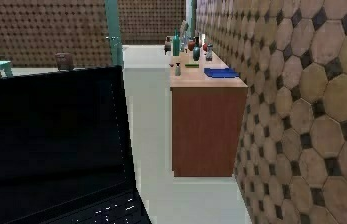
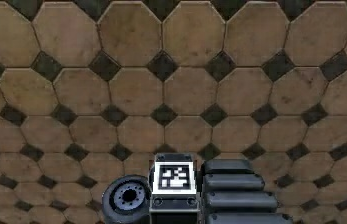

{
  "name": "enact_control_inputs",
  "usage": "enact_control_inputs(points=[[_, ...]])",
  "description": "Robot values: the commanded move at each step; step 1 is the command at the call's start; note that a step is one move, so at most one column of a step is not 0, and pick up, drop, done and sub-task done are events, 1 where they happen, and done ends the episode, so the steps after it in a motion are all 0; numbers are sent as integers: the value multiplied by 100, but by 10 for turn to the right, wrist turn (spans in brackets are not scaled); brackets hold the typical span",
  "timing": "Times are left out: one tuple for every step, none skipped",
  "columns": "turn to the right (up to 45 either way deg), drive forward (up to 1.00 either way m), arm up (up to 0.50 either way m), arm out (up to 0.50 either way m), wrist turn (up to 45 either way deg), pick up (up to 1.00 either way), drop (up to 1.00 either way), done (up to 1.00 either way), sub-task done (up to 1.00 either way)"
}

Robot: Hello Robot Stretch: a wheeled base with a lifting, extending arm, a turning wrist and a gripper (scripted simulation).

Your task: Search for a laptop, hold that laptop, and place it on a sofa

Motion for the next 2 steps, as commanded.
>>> enact_control_inputs(points=[[0,45,0,0,0,0,0,0,0],[-360,0,0,0,0,0,0,0,0]])
